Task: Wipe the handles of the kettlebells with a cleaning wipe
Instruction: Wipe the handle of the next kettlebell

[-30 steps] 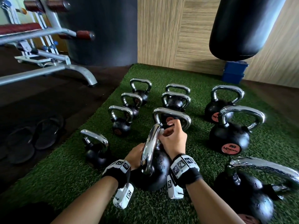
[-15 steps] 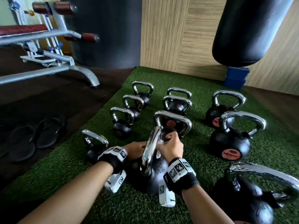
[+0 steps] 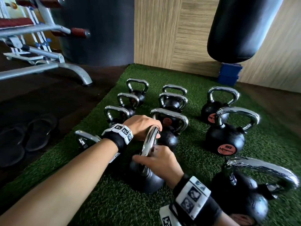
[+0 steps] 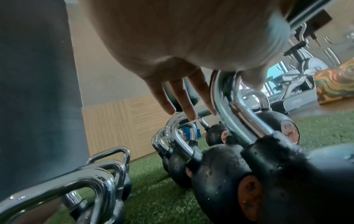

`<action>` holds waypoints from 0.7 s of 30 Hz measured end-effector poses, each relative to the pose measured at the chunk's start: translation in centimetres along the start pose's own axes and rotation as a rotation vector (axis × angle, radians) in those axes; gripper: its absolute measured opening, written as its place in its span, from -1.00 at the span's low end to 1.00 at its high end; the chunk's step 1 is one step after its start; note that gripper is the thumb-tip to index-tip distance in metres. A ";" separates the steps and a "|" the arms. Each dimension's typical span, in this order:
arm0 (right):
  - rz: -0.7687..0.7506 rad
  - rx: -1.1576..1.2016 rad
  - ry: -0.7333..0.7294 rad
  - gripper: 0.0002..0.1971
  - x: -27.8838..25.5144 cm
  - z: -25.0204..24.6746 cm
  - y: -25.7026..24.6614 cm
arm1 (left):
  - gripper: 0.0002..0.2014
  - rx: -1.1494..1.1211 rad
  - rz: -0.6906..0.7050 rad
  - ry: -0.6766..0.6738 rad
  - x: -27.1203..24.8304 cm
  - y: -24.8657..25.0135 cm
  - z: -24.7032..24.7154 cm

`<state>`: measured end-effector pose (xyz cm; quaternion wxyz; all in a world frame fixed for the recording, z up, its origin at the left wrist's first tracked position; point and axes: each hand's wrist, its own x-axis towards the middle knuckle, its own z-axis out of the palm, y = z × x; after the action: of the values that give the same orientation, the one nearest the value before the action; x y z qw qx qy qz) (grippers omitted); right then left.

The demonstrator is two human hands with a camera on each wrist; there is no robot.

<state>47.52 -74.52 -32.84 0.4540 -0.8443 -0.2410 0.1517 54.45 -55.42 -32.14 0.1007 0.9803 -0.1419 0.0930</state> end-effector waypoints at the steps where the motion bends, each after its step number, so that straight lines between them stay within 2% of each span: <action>1: -0.016 -0.104 0.055 -0.55 0.1 0.2 -0.2 | -0.62 0.074 -0.019 -0.002 0.1 -0.2 0.0; 4: -0.045 -0.207 0.108 -0.51 0.7 0.5 -0.1 | -0.55 0.098 -0.043 0.026 0.2 -0.5 0.2; 8: -0.103 -0.285 0.069 -0.50 0.7 -0.7 0.3 | -0.81 0.023 -0.067 -0.008 -0.5 -0.7 -0.3; 11: -0.113 -0.348 0.114 -0.49 0.5 -2.9 0.9 | -0.81 0.134 -0.062 0.096 -2.2 -1.2 -0.7; 17: -0.154 -0.396 0.151 -0.83 1.3 -7.0 2.4 | -0.74 0.355 -0.081 0.229 -6.2 -1.9 -0.3; 19: -0.151 -0.412 0.177 -0.64 2.0 -7.4 2.6 | -0.74 0.340 -0.107 0.264 -7.0 -1.2 0.1; 21: -0.147 -0.416 0.173 -0.57 2.5 -7.5 2.9 | -0.69 0.314 -0.147 0.284 -7.5 -0.4 0.3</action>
<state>53.99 -79.72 -31.28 0.2992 -0.9096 -0.2882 -0.0076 47.53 -53.16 -34.10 -0.0278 0.9688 -0.0383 0.2434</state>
